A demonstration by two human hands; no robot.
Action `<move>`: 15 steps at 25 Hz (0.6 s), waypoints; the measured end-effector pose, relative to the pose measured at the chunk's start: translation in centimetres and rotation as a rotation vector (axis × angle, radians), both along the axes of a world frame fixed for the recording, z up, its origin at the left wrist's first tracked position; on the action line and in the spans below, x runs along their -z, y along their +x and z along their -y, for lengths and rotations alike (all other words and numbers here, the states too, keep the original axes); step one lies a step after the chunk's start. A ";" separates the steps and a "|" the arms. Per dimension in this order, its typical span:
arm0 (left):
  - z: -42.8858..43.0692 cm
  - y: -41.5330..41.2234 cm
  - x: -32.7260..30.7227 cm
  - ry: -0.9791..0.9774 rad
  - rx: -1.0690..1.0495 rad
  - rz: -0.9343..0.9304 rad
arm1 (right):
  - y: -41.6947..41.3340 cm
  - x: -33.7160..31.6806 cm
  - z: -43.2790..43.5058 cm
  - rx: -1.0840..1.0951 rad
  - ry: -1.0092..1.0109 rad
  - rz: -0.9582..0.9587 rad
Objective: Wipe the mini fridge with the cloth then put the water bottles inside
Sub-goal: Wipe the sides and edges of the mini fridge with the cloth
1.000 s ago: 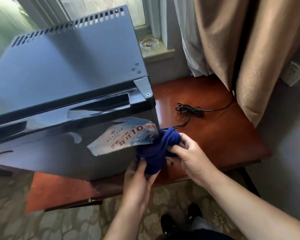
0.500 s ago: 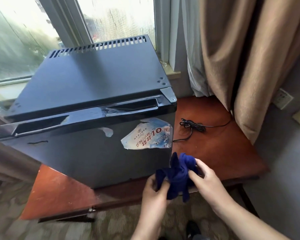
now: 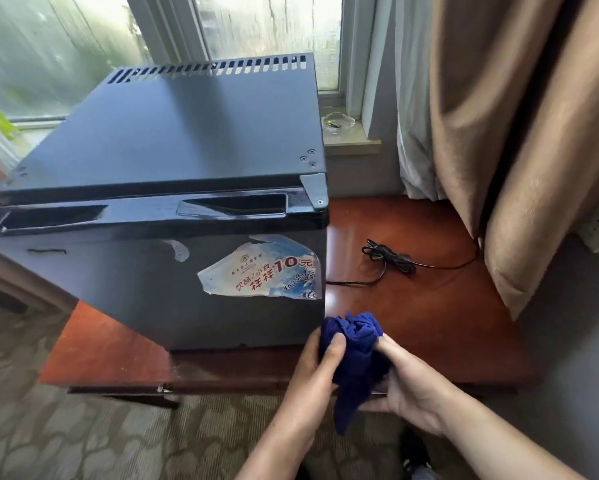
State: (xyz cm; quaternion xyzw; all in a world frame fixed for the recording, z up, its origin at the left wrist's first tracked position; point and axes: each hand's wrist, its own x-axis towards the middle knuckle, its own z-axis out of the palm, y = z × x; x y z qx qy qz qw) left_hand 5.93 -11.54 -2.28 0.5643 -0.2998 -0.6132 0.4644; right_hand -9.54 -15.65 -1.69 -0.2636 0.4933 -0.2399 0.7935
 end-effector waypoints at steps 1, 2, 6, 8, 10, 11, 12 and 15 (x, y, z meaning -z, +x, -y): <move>0.2 -0.9 0.1 -0.015 0.016 0.073 | -0.8 0.6 0.8 -0.003 0.028 0.017; 0.5 -1.9 0.2 -0.021 0.014 0.147 | -1.6 1.0 1.6 0.002 0.053 0.035; 2.1 -6.8 1.5 -0.028 -0.021 0.305 | -6.3 1.7 4.7 0.084 0.168 0.154; 3.0 -9.0 2.2 0.005 -0.042 0.269 | -8.3 1.9 6.0 0.047 0.164 0.255; 3.7 -11.1 2.1 0.061 -0.059 0.214 | -10.2 2.7 7.0 -0.026 0.118 0.264; 3.8 -11.9 2.0 0.082 -0.087 0.189 | -10.7 3.1 7.5 -0.058 0.076 0.227; 4.0 -12.6 1.9 0.103 -0.136 0.152 | -11.2 3.3 7.9 -0.088 0.028 0.185; 4.5 -14.0 1.6 0.176 -0.313 0.037 | -11.4 3.9 9.3 -0.092 -0.064 0.083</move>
